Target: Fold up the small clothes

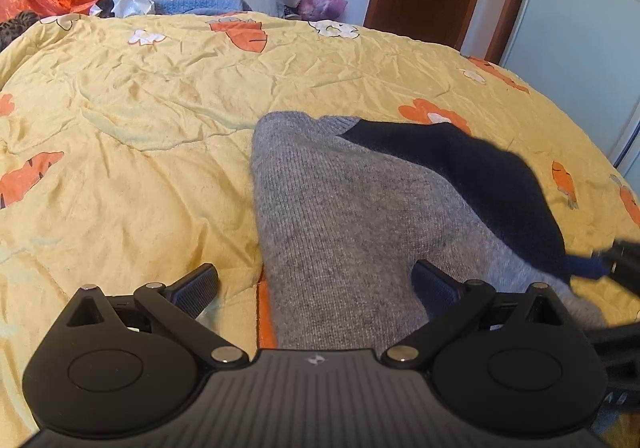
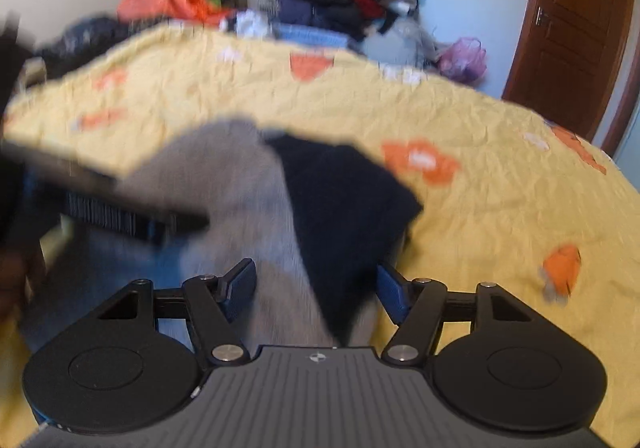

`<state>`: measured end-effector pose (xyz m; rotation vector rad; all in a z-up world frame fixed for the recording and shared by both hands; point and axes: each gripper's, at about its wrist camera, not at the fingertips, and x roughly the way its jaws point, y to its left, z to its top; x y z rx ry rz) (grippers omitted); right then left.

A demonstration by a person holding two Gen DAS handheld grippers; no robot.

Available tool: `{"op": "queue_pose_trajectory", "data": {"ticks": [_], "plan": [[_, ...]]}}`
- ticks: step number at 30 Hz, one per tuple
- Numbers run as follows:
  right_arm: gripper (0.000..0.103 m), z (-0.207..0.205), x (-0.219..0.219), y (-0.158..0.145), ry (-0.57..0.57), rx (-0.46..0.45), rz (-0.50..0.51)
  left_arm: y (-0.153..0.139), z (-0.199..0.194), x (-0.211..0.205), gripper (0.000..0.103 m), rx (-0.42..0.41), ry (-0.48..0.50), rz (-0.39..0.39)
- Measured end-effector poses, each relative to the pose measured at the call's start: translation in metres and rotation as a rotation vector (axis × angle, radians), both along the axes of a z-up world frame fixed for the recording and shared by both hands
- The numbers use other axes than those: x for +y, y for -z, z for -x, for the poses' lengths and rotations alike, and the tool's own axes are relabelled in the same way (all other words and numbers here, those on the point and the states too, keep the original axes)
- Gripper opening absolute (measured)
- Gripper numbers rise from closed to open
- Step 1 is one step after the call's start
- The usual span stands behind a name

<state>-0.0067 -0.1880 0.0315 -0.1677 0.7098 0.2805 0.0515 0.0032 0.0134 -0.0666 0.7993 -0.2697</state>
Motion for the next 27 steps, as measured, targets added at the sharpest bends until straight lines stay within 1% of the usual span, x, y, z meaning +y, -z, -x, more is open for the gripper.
{"op": "queue_pose_trajectory", "data": {"ticks": [1, 3, 5, 7, 9, 13, 15, 16, 17, 18, 19, 20, 21, 22, 23, 24, 25, 27], "plan": [[0.063, 0.006, -0.005, 0.004, 0.012, -0.010, -0.024, 0.000, 0.002, 0.000, 0.103, -0.004, -0.004, -0.001], [0.064, 0.016, -0.011, 0.007, 0.014, -0.022, -0.034, 0.000, 0.004, 0.000, 0.103, 0.007, -0.022, 0.012], [0.065, 0.018, -0.015, 0.003, 0.017, -0.005, -0.054, -0.003, 0.007, -0.001, 0.103, 0.004, -0.039, 0.000], [0.066, 0.024, -0.017, -0.006, 0.018, -0.005, -0.046, -0.013, 0.017, 0.005, 0.103, 0.001, -0.083, 0.033], [0.067, 0.039, -0.020, -0.014, 0.006, -0.043, -0.051, -0.024, 0.034, 0.010, 0.103, -0.030, -0.103, 0.068], [0.068, 0.058, -0.020, -0.019, -0.034, -0.083, -0.022, -0.034, 0.079, 0.018, 0.103, -0.053, -0.061, 0.225], [0.070, 0.065, -0.021, -0.018, -0.041, -0.107, 0.014, -0.029, 0.100, 0.020, 0.103, -0.038, -0.012, 0.324], [0.070, 0.067, -0.024, -0.017, -0.044, -0.101, 0.001, -0.026, 0.108, 0.020, 0.103, -0.030, 0.016, 0.360], [0.070, 0.068, -0.029, -0.016, -0.047, -0.089, -0.038, -0.022, 0.114, 0.020, 0.103, -0.036, 0.017, 0.360], [0.070, 0.070, -0.035, -0.016, -0.048, -0.072, -0.080, -0.019, 0.118, 0.019, 0.103, -0.038, 0.013, 0.327], [0.070, 0.071, -0.039, -0.014, -0.052, -0.054, -0.112, -0.013, 0.117, 0.018, 0.103, -0.025, 0.027, 0.295], [0.070, 0.072, -0.041, -0.012, -0.060, -0.045, -0.131, -0.007, 0.116, 0.019, 0.103, -0.010, 0.030, 0.276], [0.067, 0.075, -0.041, -0.009, -0.068, -0.042, -0.143, 0.000, 0.115, 0.020, 0.103, 0.005, 0.013, 0.228], [0.055, 0.076, -0.039, -0.006, -0.077, -0.034, -0.148, 0.004, 0.115, 0.018, 0.103, 0.002, 0.030, 0.165], [0.036, 0.076, -0.037, -0.002, -0.073, -0.020, -0.137, 0.005, 0.118, 0.014, 0.103, -0.018, 0.060, 0.079], [0.034, 0.077, -0.033, 0.003, -0.070, -0.013, -0.115, 0.006, 0.120, 0.010, 0.103, -0.034, 0.066, 0.003], [0.034, 0.080, -0.032, 0.007, -0.077, -0.019, -0.100, 0.005, 0.121, 0.007, 0.103, -0.029, 0.063, -0.037], [0.034, 0.086, -0.033, 0.008, -0.058, -0.026, -0.114, -0.003, 0.119, 0.011, 0.103, -0.006, 0.051, -0.058]]}}
